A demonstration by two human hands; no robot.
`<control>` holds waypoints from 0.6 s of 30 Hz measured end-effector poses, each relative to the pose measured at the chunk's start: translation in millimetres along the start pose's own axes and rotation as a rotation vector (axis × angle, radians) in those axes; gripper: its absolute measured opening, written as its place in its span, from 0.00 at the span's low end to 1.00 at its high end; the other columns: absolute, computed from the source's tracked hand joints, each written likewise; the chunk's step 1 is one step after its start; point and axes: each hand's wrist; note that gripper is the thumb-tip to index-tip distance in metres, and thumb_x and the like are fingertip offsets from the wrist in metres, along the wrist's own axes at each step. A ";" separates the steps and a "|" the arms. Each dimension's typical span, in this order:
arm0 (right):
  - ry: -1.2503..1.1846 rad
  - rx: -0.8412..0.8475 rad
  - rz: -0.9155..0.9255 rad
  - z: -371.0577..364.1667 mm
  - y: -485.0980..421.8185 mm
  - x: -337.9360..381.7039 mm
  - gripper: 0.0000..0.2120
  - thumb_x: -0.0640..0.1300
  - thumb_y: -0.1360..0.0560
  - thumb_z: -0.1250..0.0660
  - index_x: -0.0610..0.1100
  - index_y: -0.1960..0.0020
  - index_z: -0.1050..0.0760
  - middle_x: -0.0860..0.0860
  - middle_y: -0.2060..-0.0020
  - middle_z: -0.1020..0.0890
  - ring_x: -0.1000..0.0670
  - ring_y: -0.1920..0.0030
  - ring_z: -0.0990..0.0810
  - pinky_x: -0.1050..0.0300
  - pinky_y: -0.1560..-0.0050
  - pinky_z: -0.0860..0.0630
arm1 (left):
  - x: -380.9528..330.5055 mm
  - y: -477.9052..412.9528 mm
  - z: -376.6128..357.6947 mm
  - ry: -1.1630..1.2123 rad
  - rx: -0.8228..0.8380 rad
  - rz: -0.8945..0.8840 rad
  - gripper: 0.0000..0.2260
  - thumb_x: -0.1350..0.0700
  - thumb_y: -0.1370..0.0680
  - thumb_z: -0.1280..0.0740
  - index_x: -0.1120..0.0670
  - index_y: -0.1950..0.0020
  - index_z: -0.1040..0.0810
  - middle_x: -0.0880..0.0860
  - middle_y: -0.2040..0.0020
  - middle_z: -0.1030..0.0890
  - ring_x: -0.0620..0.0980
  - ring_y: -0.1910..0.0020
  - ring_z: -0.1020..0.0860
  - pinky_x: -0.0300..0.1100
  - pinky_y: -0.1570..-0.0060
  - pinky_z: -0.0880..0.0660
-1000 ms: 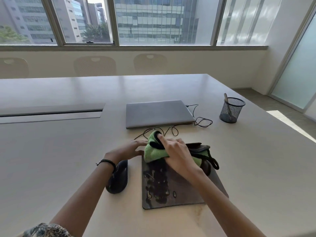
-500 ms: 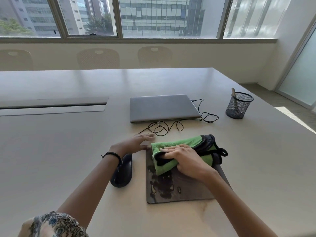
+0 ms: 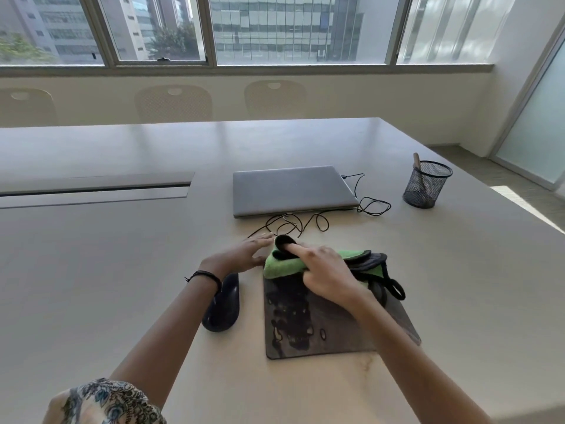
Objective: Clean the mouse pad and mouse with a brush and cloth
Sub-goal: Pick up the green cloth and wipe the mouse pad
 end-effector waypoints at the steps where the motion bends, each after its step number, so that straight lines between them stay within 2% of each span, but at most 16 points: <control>1: 0.021 -0.022 -0.009 -6.0 -1.7 4.7 0.34 0.31 0.32 0.42 0.53 0.29 0.35 0.48 0.35 0.24 0.42 0.43 0.24 0.53 0.42 0.32 | -3.2 2.0 0.5 -0.008 -0.009 -0.002 0.25 0.59 0.22 0.37 0.53 0.26 0.39 0.52 0.24 0.42 0.50 0.25 0.45 0.49 0.25 0.49; 3: 0.078 -0.041 0.011 -16.8 -1.7 11.3 0.31 0.33 0.31 0.42 0.51 0.31 0.32 0.48 0.35 0.25 0.45 0.40 0.25 0.55 0.40 0.34 | -7.7 4.3 -1.1 -0.015 -0.020 0.010 0.23 0.62 0.21 0.40 0.56 0.26 0.41 0.53 0.24 0.44 0.49 0.24 0.47 0.39 0.26 0.53; 5: 0.109 -0.029 0.061 -22.1 1.3 14.6 0.28 0.33 0.31 0.41 0.50 0.32 0.30 0.47 0.33 0.27 0.46 0.36 0.27 0.55 0.38 0.36 | -4.8 3.2 -5.7 0.014 -0.032 0.002 0.22 0.60 0.19 0.43 0.56 0.26 0.42 0.53 0.23 0.46 0.48 0.24 0.49 0.35 0.28 0.54; 8: 0.083 0.009 0.106 -19.2 3.4 11.6 0.29 0.32 0.32 0.41 0.49 0.33 0.29 0.47 0.32 0.27 0.48 0.33 0.28 0.56 0.37 0.37 | -3.4 5.0 -8.1 0.015 -0.055 -0.010 0.22 0.56 0.18 0.46 0.55 0.24 0.46 0.51 0.23 0.48 0.47 0.24 0.51 0.38 0.27 0.56; 12: 0.068 0.108 0.172 -12.0 4.1 0.9 0.31 0.30 0.35 0.40 0.49 0.34 0.28 0.50 0.33 0.27 0.50 0.33 0.28 0.58 0.37 0.36 | -3.8 2.7 -6.5 -0.091 -0.062 -0.022 0.26 0.61 0.21 0.42 0.56 0.25 0.47 0.53 0.23 0.49 0.47 0.24 0.52 0.41 0.26 0.57; 14: 0.059 0.138 0.210 -8.8 4.9 -4.7 0.33 0.30 0.36 0.40 0.50 0.35 0.27 0.52 0.34 0.26 0.51 0.34 0.27 0.59 0.38 0.36 | -3.3 1.2 -5.9 -0.117 -0.051 -0.021 0.27 0.60 0.21 0.40 0.56 0.24 0.48 0.53 0.23 0.50 0.47 0.24 0.53 0.41 0.27 0.58; 18: -0.010 0.186 0.268 -0.3 12.7 -13.7 0.33 0.31 0.40 0.42 0.53 0.39 0.23 0.56 0.39 0.21 0.56 0.37 0.25 0.74 0.48 0.44 | -4.1 -0.1 -2.4 -0.132 -0.028 0.007 0.29 0.56 0.20 0.40 0.55 0.24 0.52 0.53 0.23 0.53 0.47 0.24 0.55 0.40 0.28 0.59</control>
Point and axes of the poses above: each hand's wrist, its own y-axis away from the middle knuckle, its own z-axis out of the back of the hand, x = y × z
